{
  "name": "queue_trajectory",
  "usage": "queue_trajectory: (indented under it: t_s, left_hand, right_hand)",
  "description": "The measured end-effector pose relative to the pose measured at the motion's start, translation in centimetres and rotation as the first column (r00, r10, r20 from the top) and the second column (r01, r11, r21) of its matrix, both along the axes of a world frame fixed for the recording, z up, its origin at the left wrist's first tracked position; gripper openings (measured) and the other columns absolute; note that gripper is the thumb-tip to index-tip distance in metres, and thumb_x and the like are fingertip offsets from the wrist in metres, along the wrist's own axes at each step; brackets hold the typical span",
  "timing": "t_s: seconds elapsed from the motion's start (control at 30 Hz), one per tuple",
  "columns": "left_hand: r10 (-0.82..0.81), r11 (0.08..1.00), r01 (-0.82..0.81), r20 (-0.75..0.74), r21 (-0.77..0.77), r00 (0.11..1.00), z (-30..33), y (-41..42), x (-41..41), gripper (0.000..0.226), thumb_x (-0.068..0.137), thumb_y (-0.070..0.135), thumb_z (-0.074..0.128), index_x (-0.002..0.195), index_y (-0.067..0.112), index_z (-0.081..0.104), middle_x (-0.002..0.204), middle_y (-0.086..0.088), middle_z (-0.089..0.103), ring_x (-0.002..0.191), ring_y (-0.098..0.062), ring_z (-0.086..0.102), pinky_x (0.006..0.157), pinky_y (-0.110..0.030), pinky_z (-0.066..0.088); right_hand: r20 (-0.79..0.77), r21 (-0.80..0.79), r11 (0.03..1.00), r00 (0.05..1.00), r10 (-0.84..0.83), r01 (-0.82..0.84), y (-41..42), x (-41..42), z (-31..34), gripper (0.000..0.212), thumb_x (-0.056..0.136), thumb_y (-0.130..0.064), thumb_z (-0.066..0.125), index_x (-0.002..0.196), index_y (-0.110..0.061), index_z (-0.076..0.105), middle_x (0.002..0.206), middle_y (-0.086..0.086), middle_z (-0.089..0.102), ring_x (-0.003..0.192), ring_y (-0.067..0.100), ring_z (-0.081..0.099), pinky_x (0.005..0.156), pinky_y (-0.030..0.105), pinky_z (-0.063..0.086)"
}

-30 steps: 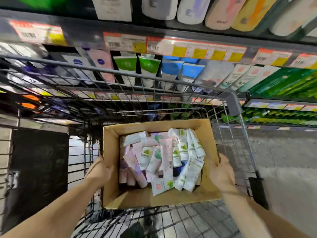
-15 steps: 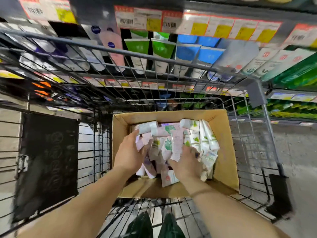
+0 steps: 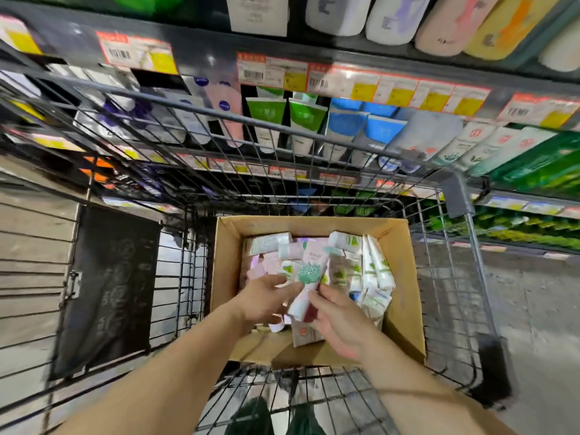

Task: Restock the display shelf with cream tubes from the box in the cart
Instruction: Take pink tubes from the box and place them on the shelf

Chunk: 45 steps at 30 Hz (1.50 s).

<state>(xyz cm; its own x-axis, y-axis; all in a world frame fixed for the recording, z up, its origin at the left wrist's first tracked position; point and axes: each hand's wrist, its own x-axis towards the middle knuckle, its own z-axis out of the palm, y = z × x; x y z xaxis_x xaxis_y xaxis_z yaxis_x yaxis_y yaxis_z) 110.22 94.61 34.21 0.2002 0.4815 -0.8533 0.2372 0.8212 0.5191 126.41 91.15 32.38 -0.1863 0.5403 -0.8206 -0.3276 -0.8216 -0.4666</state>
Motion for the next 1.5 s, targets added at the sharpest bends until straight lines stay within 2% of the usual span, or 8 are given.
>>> queue_trajectory:
  t_s: [0.17, 0.27, 0.47, 0.7, 1.07, 1.23, 1.43, 1.5]
  left_hand:
    - [0.111, 0.993, -0.106, 0.077, -0.057, 0.991, -0.6, -0.7, -2.3, 0.02, 0.091, 0.024, 0.066, 0.094, 0.004, 0.067, 0.083, -0.012, 0.065, 0.067, -0.021, 0.061, 0.063, -0.031, 0.052]
    - [0.169, 0.984, -0.167, 0.036, -0.057, 0.985, -1.7, -1.2, -3.9, 0.018, 0.093, 0.025, 0.062, 0.1, 0.01, 0.069, 0.089, -0.008, 0.073, 0.075, -0.017, 0.065, 0.068, -0.03, 0.054]
    - [0.166, 0.985, -0.167, -0.02, -0.042, 0.986, -2.5, -1.5, -5.4, 0.019, 0.099, 0.021, 0.052, 0.1, 0.009, 0.067, 0.088, -0.011, 0.07, 0.078, -0.021, 0.061, 0.07, -0.03, 0.048]
    - [0.204, 0.976, -0.202, 0.018, -0.081, 0.979, -3.4, -1.3, -5.5, 0.022, 0.099, 0.023, 0.051, 0.114, 0.01, 0.061, 0.107, -0.014, 0.07, 0.093, -0.026, 0.06, 0.076, -0.034, 0.05]
    - [0.154, 0.986, -0.15, 0.05, -0.069, 0.987, -3.4, -0.9, -4.7, 0.025, 0.099, 0.024, 0.051, 0.12, 0.012, 0.059, 0.12, -0.011, 0.067, 0.112, -0.03, 0.062, 0.081, -0.037, 0.053]
    - [0.167, 0.985, -0.161, 0.11, -0.061, 0.98, 0.8, -0.5, -3.2, 0.022, 0.097, 0.015, 0.055, 0.116, 0.005, 0.06, 0.114, -0.017, 0.066, 0.087, -0.025, 0.063, 0.069, -0.033, 0.053]
    - [0.082, 0.995, -0.093, 0.25, 0.033, 0.965, 9.8, 1.9, -0.6, 0.035, 0.092, 0.001, 0.056, 0.063, 0.015, 0.071, 0.082, -0.006, 0.068, 0.069, -0.018, 0.059, 0.078, -0.038, 0.052]
    - [0.025, 0.994, -0.054, 0.277, 0.097, 0.961, 12.9, 2.9, 0.4, 0.022, 0.089, 0.001, 0.059, 0.076, 0.015, 0.071, 0.085, -0.008, 0.066, 0.069, -0.017, 0.059, 0.071, -0.032, 0.052]
  right_hand:
    - [0.168, -0.07, 0.997, 0.985, 0.047, -0.036, 0.4, -1.2, -0.7, 0.027, 0.096, -0.016, 0.056, 0.123, -0.019, 0.059, 0.105, 0.01, 0.069, 0.096, 0.028, 0.064, 0.087, 0.043, 0.048]
    - [0.573, -0.158, 0.987, 0.81, 0.125, -0.04, 0.8, -2.2, -1.9, 0.039, 0.093, -0.026, 0.057, 0.13, -0.017, 0.051, 0.103, 0.004, 0.064, 0.083, 0.019, 0.063, 0.079, 0.037, 0.055]
    - [0.695, -0.3, 0.915, 0.595, 0.404, -0.27, 1.3, -3.5, -3.9, 0.069, 0.088, -0.044, 0.055, 0.143, -0.01, 0.029, 0.079, -0.007, 0.043, 0.085, 0.025, 0.054, 0.092, 0.039, 0.048]
    - [0.666, -0.286, 0.956, 0.705, 0.244, -0.061, 1.9, -3.6, -5.2, 0.078, 0.088, -0.03, 0.064, 0.149, -0.01, 0.021, 0.129, 0.012, 0.053, 0.092, 0.026, 0.051, 0.066, 0.032, 0.044]
    - [0.532, -0.266, 0.963, 0.825, 0.193, -0.054, 0.0, -1.7, -4.0, 0.022, 0.084, -0.026, 0.058, 0.1, -0.011, 0.06, 0.084, 0.007, 0.057, 0.071, 0.026, 0.058, 0.061, 0.033, 0.048]
    - [0.366, -0.268, 0.962, 0.917, 0.16, -0.061, -0.9, 0.5, 0.3, 0.02, 0.091, -0.019, 0.06, 0.111, -0.015, 0.058, 0.101, 0.009, 0.062, 0.062, 0.018, 0.055, 0.056, 0.028, 0.048]
    - [0.25, -0.058, 0.998, 0.968, 0.013, 0.001, 0.7, 2.7, 9.2, 0.033, 0.092, -0.013, 0.064, 0.122, -0.018, 0.053, 0.103, 0.005, 0.064, 0.08, 0.021, 0.062, 0.082, 0.036, 0.055]
    - [0.239, 0.03, 0.999, 0.97, -0.051, 0.045, 1.9, 3.6, 12.5, 0.035, 0.091, -0.011, 0.064, 0.123, -0.018, 0.051, 0.101, 0.005, 0.064, 0.079, 0.022, 0.063, 0.08, 0.034, 0.054]
